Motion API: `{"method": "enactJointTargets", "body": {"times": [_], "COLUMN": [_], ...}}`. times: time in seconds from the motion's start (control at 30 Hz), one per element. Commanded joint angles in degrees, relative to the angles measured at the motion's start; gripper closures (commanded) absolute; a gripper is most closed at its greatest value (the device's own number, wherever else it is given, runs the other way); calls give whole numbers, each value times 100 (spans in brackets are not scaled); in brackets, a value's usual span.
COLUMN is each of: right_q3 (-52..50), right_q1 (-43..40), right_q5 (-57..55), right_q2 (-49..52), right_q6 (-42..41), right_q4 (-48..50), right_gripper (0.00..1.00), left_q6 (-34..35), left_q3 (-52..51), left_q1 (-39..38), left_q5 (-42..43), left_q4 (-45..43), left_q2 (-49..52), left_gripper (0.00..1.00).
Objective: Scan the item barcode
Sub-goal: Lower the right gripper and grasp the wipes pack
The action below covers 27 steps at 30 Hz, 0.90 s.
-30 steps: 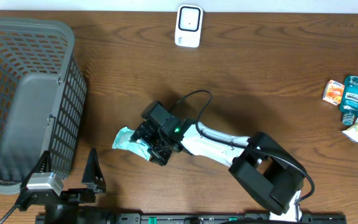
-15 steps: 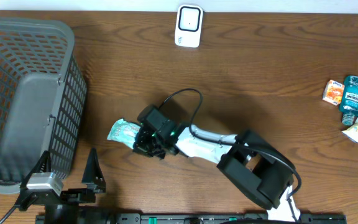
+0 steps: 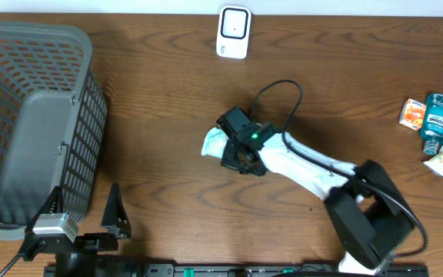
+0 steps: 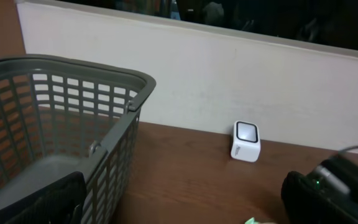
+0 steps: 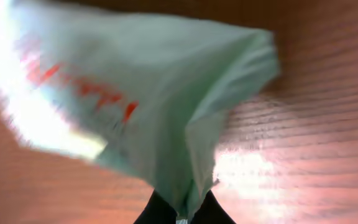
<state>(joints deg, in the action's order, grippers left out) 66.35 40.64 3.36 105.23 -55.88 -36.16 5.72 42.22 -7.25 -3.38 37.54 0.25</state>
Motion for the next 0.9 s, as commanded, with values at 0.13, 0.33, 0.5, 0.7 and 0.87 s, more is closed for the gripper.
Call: {"method": "enactJointTargets", "body": {"times": [0.13,0.33,0.5,0.7,0.87], "right_q3": [2,-2,-9,-9,-9], "right_q1": [0,-144,-197,-136,-72], "right_q5": [-155,-236,-907,-1290,-1200], "right_q2": [-1211,-1368,-1163,-841,-374], "right_q6": [162,-4,221,4293,5246], "right_q4": [-669,-695,-533,212,463], "right_gripper": [43,1,1,1,14], "left_q6": [-92,-94,-92,-92,-92], "left_q3": [0,0,0,0,0], "left_q1": [-24,-24,-24,-24,-24], "left_q5": [-33,-33,-33,-33,-31], "left_q4": [0,0,0,0,0], "left_q2": [-11,-11,-11,-11,-11], "left_gripper": [2,2,2,2,2]}}
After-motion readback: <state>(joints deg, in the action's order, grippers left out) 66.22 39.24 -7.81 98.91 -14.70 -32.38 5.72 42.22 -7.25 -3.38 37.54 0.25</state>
